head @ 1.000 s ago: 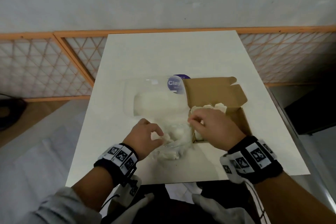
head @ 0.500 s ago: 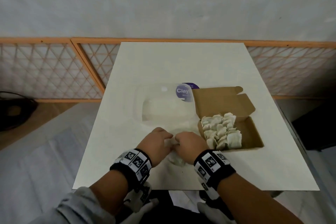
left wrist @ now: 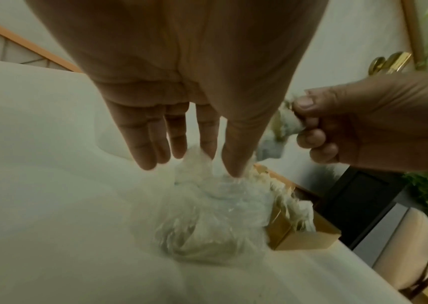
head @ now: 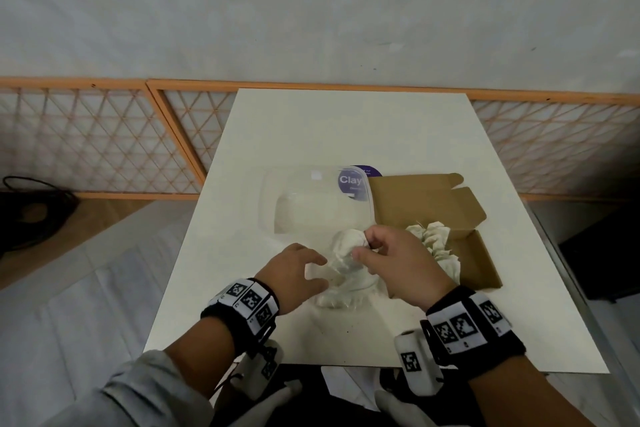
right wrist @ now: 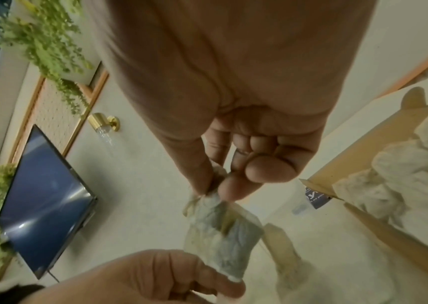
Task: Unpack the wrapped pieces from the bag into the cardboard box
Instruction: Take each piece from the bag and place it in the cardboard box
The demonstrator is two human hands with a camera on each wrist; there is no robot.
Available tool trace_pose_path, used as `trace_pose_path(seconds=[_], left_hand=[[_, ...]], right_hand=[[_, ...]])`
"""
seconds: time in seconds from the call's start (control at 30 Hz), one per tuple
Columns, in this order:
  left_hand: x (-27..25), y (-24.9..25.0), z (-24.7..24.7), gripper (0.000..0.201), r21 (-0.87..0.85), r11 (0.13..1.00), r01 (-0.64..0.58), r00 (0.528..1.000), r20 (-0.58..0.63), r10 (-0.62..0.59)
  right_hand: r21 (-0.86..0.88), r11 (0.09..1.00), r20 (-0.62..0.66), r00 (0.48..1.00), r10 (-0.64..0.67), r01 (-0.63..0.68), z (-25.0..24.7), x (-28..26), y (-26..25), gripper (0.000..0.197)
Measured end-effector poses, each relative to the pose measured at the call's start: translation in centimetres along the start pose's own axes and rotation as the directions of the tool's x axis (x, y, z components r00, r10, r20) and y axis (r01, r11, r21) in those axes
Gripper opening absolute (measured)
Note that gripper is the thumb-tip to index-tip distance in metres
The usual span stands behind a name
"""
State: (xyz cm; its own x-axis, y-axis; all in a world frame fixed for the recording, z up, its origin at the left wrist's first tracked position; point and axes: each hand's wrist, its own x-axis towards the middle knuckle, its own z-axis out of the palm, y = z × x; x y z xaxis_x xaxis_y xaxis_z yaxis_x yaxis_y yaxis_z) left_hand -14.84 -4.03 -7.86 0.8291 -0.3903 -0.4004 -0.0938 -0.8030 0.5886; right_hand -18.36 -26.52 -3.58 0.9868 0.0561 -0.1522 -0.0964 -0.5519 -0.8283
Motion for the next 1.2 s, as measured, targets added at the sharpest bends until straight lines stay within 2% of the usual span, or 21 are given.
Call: trace_pose_path(seconds=[0.07,0.17,0.27,0.47,0.53,0.67,0.8,0.9,1.0,1.1,1.2], left_hand=[[-0.4,0.1,-0.5,0.053,-0.055,0.998,-0.036,0.999,-0.024,0.035],[-1.1,1.1,-1.6,0.057,-0.287,0.956,-0.055,0.995,-0.09,0.031],[-1.5,2.7,-2.4,0.047,-0.555,0.831,-0.047,0.995,-0.1,-0.011],[-1.1,4.1,-2.8,0.014,-0.765,0.644,-0.027,0.998,-0.056,-0.024],[-1.0,4.0,-2.9,0.015,-0.791,0.61,-0.047,0.997,-0.078,-0.025],[-1.1,4.0,-3.3,0.019,-0.799,0.595,-0.081,0.988,-0.145,-0.06],[-1.2,4.1,-3.8,0.017,-0.854,0.511,-0.098,0.983,-0.162,-0.083],[-1.5,4.4,-4.2,0.027,-0.866,0.487,-0.118,0.988,-0.153,-0.031],[-1.9,5.0,-4.4,0.017,-0.85,0.505,-0.147,0.987,-0.162,0.014],[-2.1,5.7,-4.7,0.007,-0.848,0.505,-0.159,0.984,-0.176,0.015],[-2.3,6.1,-4.8,0.005,-0.841,0.51,-0.18,0.981,-0.194,0.026]], right_hand=[[0.043,0.999,0.005,1.0,-0.002,0.002,-0.2,-0.2,-0.1,0.019],[0.058,0.998,0.015,1.0,0.001,-0.002,0.0,-0.4,-0.2,0.012],[0.08,0.997,0.011,1.0,-0.013,0.012,0.2,-0.4,-0.3,0.013],[0.088,0.995,0.048,0.998,-0.047,0.042,0.5,-0.6,-0.5,0.028],[0.107,0.994,0.031,0.999,-0.04,0.036,0.5,-0.7,-0.1,0.03],[0.166,0.986,0.024,1.0,-0.002,-0.003,0.4,-0.6,0.7,0.018],[0.12,0.991,0.036,0.998,0.058,-0.062,0.6,-0.5,1.5,0.028],[0.048,0.995,0.008,0.996,0.083,-0.084,0.4,-0.8,0.8,0.037],[0.188,0.981,0.047,0.998,0.029,-0.037,-0.3,-1.0,-0.7,0.041],[0.391,0.918,0.072,0.997,0.035,-0.061,-1.2,-1.5,-2.4,0.045],[0.445,0.896,0.074,0.997,-0.019,-0.016,-1.7,-1.6,-3.6,0.022]])
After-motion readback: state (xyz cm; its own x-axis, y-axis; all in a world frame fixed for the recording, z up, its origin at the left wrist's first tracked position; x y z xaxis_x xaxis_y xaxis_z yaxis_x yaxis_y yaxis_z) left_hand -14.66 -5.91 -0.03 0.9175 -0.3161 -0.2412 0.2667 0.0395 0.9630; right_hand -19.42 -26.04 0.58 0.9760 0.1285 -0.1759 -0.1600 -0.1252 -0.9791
